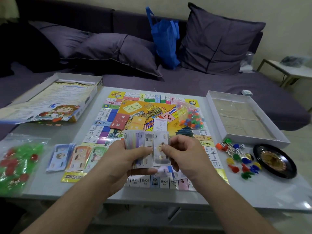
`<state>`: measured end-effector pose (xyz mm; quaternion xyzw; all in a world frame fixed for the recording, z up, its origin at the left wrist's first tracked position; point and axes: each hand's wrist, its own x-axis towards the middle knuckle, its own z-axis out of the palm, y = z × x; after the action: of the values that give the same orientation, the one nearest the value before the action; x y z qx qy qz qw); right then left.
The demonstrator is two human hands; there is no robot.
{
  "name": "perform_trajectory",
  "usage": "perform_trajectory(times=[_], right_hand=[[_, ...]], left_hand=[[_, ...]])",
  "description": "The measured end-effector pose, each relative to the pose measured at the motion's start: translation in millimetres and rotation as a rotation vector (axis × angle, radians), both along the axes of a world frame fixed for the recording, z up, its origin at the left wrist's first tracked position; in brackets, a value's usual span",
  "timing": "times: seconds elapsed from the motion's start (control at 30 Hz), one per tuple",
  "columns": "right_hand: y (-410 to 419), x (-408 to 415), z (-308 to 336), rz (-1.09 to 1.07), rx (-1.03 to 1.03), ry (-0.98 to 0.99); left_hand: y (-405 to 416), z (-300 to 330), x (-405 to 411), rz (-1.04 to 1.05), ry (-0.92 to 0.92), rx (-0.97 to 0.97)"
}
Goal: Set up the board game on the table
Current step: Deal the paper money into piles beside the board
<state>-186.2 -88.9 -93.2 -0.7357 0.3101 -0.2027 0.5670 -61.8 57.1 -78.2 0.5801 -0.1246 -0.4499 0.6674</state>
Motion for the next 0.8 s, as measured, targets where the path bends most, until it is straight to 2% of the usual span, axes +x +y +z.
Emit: perform_trajectory(times=[0.13,0.43,0.63,0.8], right_hand=[[2.1,-2.3,-0.5,0.019,0.009,0.023],[-14.0,-15.1,10.9,-0.048,0.069,0.113],[-66.6,-41.8,21.3,-0.276,-0.155,0.306],[-73.9,-46.3,5.1,-0.264,-0.168,0.5]], left_hand=[[-4.3,-7.2,-1.4,0.02,-0.05,0.015],[-8.1,-5.5,-7.2,-0.02,0.029,0.023],[-6.1,-4.4,-3.0,-0.041,0.083,0.038],[-5.3,-6.8,-1.1,-0.039,0.065,0.046]])
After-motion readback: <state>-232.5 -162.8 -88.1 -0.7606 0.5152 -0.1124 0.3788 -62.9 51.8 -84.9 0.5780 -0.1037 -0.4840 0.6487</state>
